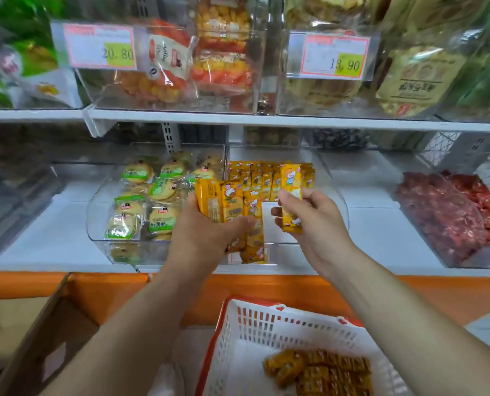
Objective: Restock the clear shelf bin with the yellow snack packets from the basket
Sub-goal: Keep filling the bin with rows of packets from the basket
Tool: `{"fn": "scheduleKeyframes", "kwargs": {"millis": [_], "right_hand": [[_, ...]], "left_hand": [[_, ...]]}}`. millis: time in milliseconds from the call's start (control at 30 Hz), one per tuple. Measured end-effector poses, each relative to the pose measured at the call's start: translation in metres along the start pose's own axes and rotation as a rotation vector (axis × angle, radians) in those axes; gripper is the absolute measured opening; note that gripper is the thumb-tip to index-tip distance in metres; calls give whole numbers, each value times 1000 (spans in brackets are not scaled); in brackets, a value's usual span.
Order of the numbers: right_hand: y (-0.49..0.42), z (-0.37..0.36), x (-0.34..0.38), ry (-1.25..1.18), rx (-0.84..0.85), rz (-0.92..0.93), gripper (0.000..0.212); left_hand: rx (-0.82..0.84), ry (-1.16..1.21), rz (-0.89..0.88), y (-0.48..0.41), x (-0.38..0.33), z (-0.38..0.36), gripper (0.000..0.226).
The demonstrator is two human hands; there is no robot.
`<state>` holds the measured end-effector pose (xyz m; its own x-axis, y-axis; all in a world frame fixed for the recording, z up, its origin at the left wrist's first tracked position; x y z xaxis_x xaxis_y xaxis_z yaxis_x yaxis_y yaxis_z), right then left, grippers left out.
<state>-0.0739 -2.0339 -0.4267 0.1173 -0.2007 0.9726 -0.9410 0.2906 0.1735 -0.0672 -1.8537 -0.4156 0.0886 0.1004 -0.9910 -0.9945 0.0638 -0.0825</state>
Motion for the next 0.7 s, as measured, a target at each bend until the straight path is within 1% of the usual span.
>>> {"fn": "scheduleKeyframes", "kwargs": {"millis": [100, 200, 267, 333, 400, 467, 533, 567, 633, 700], "right_hand": [[-43, -13, -4, 242, -33, 28, 43], [-91, -25, -12, 394, 0, -18, 44], [-118, -33, -15, 489, 9, -10, 51], [-143, -42, -19, 610, 8, 59, 55], [-163, -51, -21, 878, -22, 156, 53], [-177, -59, -24, 1089, -22, 207, 66], [-187, -65, -30, 1157, 19, 219, 74], [-191, -68, -33, 1167, 35, 239, 74], [-196, -70, -38, 1207, 29, 305, 66], [-199, -71, -42, 1310, -12, 373, 60]], "left_hand": [[-53, -79, -33, -8, 7, 17, 42], [-47, -126, -64, -10, 13, 28, 36], [-46, -146, -69, -11, 15, 35, 36], [-49, -150, -54, -14, 18, 41, 37], [-57, -152, -37, -17, 23, 47, 36], [-68, -159, -27, -19, 28, 52, 37], [-73, -167, -24, -22, 32, 55, 36], [-73, -168, -24, -23, 34, 56, 36], [-77, -169, -20, -25, 37, 57, 38], [-83, -180, -10, -27, 38, 57, 40]]}}
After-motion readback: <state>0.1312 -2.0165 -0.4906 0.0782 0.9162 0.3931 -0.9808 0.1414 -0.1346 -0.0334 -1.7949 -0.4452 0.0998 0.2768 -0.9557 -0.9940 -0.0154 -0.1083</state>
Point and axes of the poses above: each hand's wrist, its own y-axis away from the middle knuckle, its own z-axis out of the back of the hand, x = y × z, the point moved 1 cm from there along -y, towards the middle knuckle, and after that the axes turned 5 degrees about -z, right-handed, at the moved point
